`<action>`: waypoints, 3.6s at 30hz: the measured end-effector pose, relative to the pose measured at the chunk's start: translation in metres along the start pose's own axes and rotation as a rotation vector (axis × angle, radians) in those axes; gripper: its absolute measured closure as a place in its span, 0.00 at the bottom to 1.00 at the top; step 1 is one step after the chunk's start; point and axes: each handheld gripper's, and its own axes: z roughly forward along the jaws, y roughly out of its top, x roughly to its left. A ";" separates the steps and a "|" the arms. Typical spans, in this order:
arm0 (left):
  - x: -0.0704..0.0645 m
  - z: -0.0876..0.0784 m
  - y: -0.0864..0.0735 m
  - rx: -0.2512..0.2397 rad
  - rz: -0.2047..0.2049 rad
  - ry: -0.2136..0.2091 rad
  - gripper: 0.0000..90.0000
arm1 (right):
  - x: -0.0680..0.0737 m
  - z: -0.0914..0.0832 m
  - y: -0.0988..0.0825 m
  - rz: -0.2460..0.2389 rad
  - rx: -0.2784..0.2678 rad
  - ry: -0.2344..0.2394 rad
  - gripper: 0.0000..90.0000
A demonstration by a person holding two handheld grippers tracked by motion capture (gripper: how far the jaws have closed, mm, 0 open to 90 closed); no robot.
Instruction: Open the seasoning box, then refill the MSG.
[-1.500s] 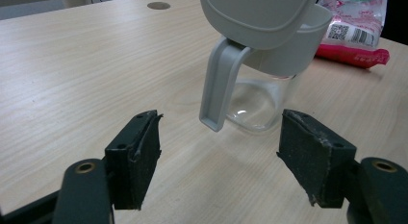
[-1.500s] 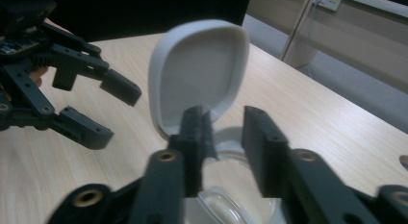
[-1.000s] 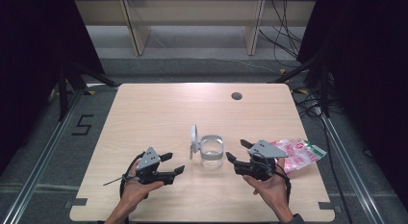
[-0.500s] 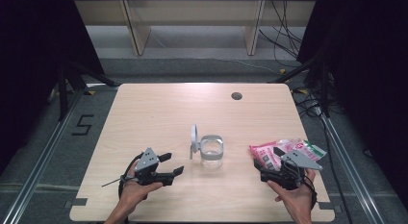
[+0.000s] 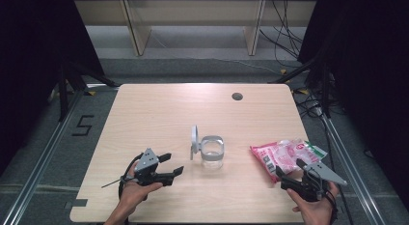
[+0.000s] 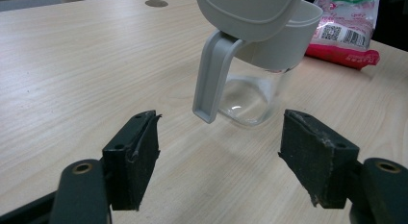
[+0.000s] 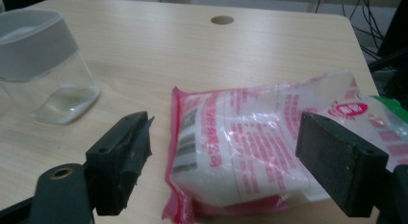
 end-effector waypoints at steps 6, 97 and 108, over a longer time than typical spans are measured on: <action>0.000 0.000 0.000 -0.001 0.002 0.003 0.32 | -0.016 -0.002 -0.009 -0.013 0.023 -0.044 0.23; -0.007 0.010 -0.007 0.040 0.034 -0.005 0.32 | -0.072 0.064 -0.013 0.257 0.088 -0.085 0.38; -0.007 0.010 -0.007 0.041 0.034 0.000 0.32 | -0.074 0.071 -0.012 0.285 0.101 -0.103 0.61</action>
